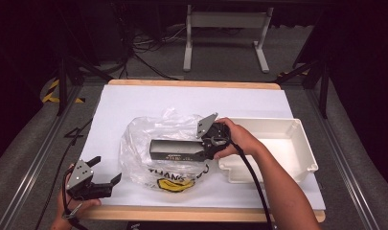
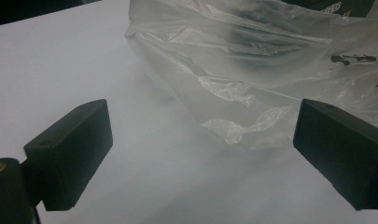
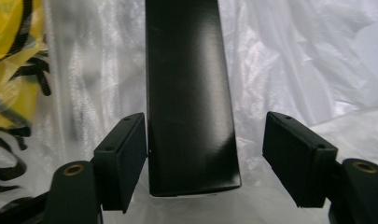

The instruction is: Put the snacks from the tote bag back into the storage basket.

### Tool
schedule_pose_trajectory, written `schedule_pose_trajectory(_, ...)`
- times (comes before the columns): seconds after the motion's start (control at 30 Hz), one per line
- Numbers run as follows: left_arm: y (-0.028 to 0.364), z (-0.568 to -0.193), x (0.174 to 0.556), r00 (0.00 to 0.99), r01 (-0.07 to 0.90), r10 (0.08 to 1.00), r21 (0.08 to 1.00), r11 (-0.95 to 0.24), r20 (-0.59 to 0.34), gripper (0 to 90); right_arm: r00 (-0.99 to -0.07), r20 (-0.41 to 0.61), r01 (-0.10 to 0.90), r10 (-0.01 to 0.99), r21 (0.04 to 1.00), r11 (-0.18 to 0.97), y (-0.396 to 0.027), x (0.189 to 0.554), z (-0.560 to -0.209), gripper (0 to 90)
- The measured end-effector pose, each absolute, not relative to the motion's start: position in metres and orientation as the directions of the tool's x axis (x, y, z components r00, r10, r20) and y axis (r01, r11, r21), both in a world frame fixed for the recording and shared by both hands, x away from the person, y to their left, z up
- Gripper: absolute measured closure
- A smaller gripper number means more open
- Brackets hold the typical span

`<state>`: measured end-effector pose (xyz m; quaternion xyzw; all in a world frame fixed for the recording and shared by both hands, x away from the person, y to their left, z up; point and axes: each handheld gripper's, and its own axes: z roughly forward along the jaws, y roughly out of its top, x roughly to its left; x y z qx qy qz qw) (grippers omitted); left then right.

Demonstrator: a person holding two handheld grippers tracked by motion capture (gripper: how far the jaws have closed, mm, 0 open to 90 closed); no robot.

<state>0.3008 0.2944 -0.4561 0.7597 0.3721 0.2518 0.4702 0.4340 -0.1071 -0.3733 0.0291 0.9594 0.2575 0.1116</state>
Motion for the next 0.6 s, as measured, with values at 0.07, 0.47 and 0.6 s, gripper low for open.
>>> schedule_pose_trajectory(0.07,0.295,-0.456,0.301,0.596,0.329,0.802,0.901,-0.282,0.034,5.5,-0.977,-0.191,-0.011,0.092,0.478,0.878,-0.104,0.434,-0.374,31.3)
schedule_pose_trajectory(0.47,0.295,-0.457,0.299,0.599,0.331,0.799,0.898,-0.291,0.038,5.5,-0.982,-0.187,-0.04,0.027,0.346,0.937,-0.086,0.437,-0.389,35.7)
schedule_pose_trajectory(0.6,0.295,-0.457,0.299,0.599,0.333,0.8,0.896,-0.292,0.038,5.5,-0.981,-0.191,-0.046,0.02,0.334,0.941,-0.084,0.437,-0.392,38.7)
